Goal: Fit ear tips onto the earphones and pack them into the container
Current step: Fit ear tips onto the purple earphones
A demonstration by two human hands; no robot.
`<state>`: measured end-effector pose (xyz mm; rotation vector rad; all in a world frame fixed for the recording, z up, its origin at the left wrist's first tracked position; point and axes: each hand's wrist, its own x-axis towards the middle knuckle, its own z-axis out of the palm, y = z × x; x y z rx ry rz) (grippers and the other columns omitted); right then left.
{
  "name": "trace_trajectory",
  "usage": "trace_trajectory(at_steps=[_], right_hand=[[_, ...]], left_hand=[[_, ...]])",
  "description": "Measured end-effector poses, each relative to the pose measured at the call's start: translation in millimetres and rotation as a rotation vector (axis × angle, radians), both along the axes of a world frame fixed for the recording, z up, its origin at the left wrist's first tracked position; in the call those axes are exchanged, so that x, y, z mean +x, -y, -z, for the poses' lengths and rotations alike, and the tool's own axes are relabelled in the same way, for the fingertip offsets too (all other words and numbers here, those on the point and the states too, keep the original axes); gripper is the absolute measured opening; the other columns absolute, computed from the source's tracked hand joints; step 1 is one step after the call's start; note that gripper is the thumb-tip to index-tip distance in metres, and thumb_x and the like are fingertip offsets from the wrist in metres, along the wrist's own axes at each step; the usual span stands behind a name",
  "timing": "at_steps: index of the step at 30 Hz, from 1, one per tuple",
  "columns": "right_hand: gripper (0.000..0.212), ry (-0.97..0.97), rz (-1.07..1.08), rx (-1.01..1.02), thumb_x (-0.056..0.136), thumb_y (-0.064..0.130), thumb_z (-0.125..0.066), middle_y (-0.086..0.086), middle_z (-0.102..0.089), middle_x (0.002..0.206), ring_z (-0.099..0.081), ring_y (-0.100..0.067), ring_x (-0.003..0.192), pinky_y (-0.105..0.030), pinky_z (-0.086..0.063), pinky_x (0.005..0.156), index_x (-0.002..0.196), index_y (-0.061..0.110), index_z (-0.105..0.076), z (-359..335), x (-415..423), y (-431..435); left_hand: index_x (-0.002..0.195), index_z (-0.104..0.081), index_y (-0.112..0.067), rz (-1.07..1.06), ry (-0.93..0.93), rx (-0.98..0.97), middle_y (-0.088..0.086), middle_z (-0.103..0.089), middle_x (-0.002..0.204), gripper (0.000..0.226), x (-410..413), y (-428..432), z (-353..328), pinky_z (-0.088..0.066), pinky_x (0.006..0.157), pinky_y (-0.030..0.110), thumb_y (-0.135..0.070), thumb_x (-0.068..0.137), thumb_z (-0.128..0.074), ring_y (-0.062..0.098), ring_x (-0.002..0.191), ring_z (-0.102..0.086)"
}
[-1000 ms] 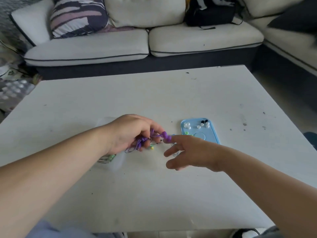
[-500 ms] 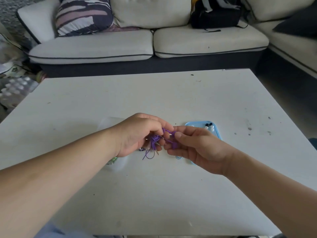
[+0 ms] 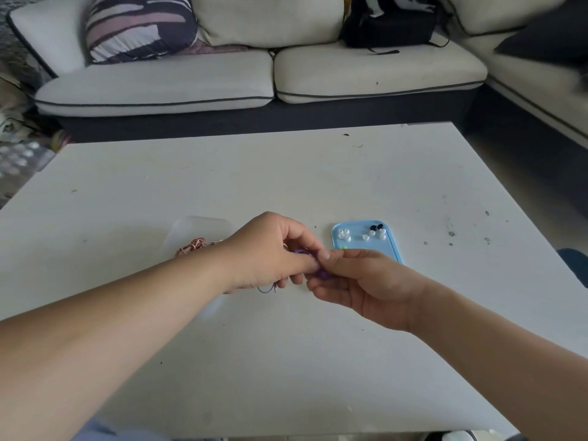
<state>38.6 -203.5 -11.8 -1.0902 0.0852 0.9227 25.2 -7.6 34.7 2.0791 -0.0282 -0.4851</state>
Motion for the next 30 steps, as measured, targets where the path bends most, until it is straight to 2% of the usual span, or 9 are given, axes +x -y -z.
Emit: trace_trajectory(at_steps=[2,5,11,13,15,17,22,27,30], right_hand=[[0.023,-0.028,0.032,0.019,0.1,0.013,-0.059,-0.018,-0.071,0.099,-0.073,-0.023,0.085,-0.028,-0.062,0.078,0.105,-0.003,-0.074,1.0,-0.1,3.1],[0.026,-0.039,0.038,0.065,0.099,-0.006,-0.053,-0.02,-0.072,0.111,-0.073,-0.024,0.099,-0.027,-0.061,0.084,0.12,-0.008,-0.069,1.5,-1.4,5.6],[0.025,-0.049,0.126,0.033,0.095,-0.009,-0.057,-0.019,-0.073,0.113,-0.073,-0.021,0.102,-0.025,-0.06,0.087,0.116,-0.009,-0.071,4.0,-0.3,11.2],[0.02,-0.048,0.156,0.015,0.096,-0.004,-0.059,-0.021,-0.073,0.114,-0.072,-0.022,0.103,-0.026,-0.06,0.088,0.111,-0.008,-0.072,4.6,0.7,13.3],[0.018,-0.045,0.164,-0.016,0.099,0.001,-0.059,-0.021,-0.073,0.107,-0.074,-0.022,0.095,-0.026,-0.062,0.081,0.106,-0.005,-0.074,5.0,0.2,14.2],[0.017,-0.042,0.149,-0.052,0.1,0.005,-0.06,-0.018,-0.071,0.1,-0.074,-0.022,0.083,-0.027,-0.062,0.074,0.106,-0.001,-0.074,5.8,-1.0,14.0],[0.018,-0.029,0.168,-0.09,0.097,0.001,-0.063,-0.017,-0.074,0.095,-0.074,-0.021,0.077,-0.026,-0.061,0.072,0.109,-0.009,-0.071,8.5,-0.9,17.6],[0.026,-0.006,0.167,-0.135,0.094,0.011,-0.071,-0.017,-0.073,0.098,-0.07,-0.02,0.075,-0.028,-0.06,0.07,0.111,-0.008,-0.071,11.0,-1.0,23.3],[0.02,0.033,0.166,-0.176,0.092,0.019,-0.074,-0.013,-0.069,0.085,-0.067,-0.02,0.069,-0.03,-0.06,0.066,0.098,-0.001,-0.074,7.6,0.5,27.6]], left_hand=[[0.096,-0.078,-0.026,-0.012,0.007,0.078,-0.004,-0.071,0.064,0.004,3.2,2.7,1.6,-0.043,0.044,0.023,-0.026,0.094,-0.074,0.007,0.047,-0.057],[0.098,-0.074,-0.022,-0.032,0.001,0.122,-0.009,-0.07,0.061,0.008,5.7,5.2,5.5,-0.037,0.041,0.019,-0.028,0.098,-0.069,0.005,0.042,-0.056],[0.094,-0.072,-0.024,-0.04,-0.018,0.115,-0.009,-0.076,0.081,0.008,6.0,11.6,10.0,-0.044,0.046,0.027,-0.031,0.097,-0.07,0.015,0.061,-0.069],[0.093,-0.072,-0.025,-0.036,-0.036,0.108,-0.005,-0.077,0.083,0.01,6.5,13.7,11.5,-0.05,0.048,0.034,-0.034,0.097,-0.069,0.027,0.065,-0.072],[0.09,-0.072,-0.028,-0.048,-0.031,0.082,0.0,-0.077,0.087,0.011,7.8,16.3,13.3,-0.059,0.057,0.053,-0.036,0.095,-0.069,0.036,0.08,-0.076],[0.089,-0.072,-0.029,-0.053,-0.031,0.066,0.0,-0.077,0.087,0.011,8.5,19.4,14.5,-0.059,0.062,0.06,-0.037,0.095,-0.068,0.037,0.086,-0.076],[0.097,-0.067,-0.022,-0.036,-0.056,0.075,0.0,-0.076,0.084,0.013,9.7,30.6,17.0,-0.048,0.055,0.041,-0.032,0.101,-0.06,0.023,0.071,-0.075],[0.098,-0.063,-0.024,-0.036,-0.096,0.063,0.003,-0.077,0.084,0.017,13.9,38.7,23.0,-0.047,0.058,0.042,-0.037,0.102,-0.055,0.032,0.077,-0.076],[0.095,-0.064,-0.025,-0.071,-0.101,0.094,-0.002,-0.073,0.077,0.018,18.4,46.0,24.4,-0.041,0.052,0.031,-0.037,0.103,-0.053,0.018,0.053,-0.06]])
